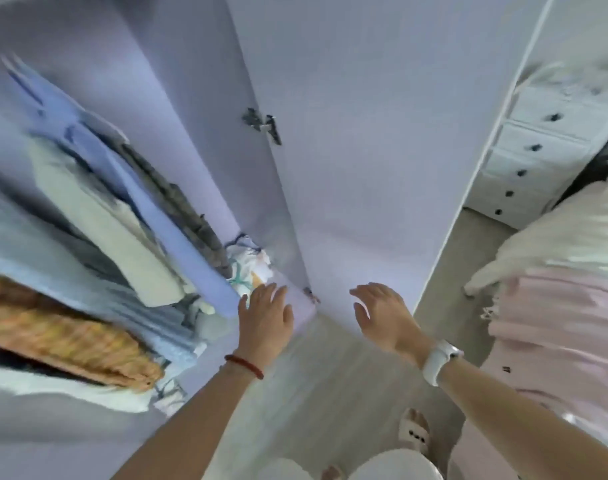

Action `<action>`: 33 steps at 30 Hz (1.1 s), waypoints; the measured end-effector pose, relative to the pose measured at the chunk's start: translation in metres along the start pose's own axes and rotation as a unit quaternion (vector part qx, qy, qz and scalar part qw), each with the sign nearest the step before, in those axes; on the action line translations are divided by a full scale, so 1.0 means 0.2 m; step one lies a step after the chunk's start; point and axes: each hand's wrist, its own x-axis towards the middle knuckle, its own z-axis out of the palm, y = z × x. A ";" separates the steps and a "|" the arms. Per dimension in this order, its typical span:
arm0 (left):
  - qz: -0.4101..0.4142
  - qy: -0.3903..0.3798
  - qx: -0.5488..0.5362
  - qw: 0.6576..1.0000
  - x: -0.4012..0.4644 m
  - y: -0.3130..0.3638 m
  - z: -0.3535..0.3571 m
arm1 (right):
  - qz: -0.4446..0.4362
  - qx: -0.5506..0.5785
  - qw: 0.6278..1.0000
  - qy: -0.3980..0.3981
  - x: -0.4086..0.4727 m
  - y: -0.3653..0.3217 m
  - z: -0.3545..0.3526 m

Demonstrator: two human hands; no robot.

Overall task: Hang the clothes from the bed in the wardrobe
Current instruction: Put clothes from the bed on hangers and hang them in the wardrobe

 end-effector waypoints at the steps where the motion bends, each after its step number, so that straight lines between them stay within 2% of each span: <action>1: -0.026 0.023 0.000 0.999 -0.01 -0.13 -0.06 | -0.033 -0.002 0.999 0.002 0.08 -0.12 0.01; 6: -0.137 0.086 0.007 0.987 -0.03 -0.59 -0.35 | -0.141 0.013 0.990 -0.001 0.40 -0.67 0.02; 11: -0.196 0.158 -0.019 0.967 0.03 -0.88 -0.60 | -0.190 0.035 0.981 -0.012 0.70 -1.09 -0.02; 17: -0.189 0.248 -0.018 0.950 0.30 -1.13 -0.88 | -0.218 0.158 0.962 0.044 1.16 -1.47 -0.16; 19: -0.178 0.283 -0.012 0.942 0.43 -1.20 -0.98 | -0.209 0.208 0.953 0.069 1.34 -1.56 -0.22; 21: -0.161 0.284 0.006 0.945 0.59 -1.27 -1.06 | -0.189 0.252 0.947 0.070 1.52 -1.64 -0.26; 23: -0.150 0.259 0.019 0.954 0.75 -1.33 -1.11 | -0.148 0.295 0.943 0.036 1.69 -1.71 -0.29; 25: -0.152 0.230 0.030 0.961 0.90 -1.37 -1.12 | -0.115 0.348 0.930 -0.039 1.83 -1.76 -0.30; 28: -0.166 0.183 0.051 0.968 1.03 -1.42 -1.06 | -0.091 0.436 0.881 -0.161 1.94 -1.83 -0.29; 31: -0.151 0.176 0.099 0.968 1.03 -1.46 -0.98 | -0.065 0.484 0.852 -0.189 2.01 -1.86 -0.29; 33: -0.149 0.206 0.093 0.963 0.99 -1.49 -0.97 | -0.080 0.458 0.866 -0.183 2.05 -1.88 -0.30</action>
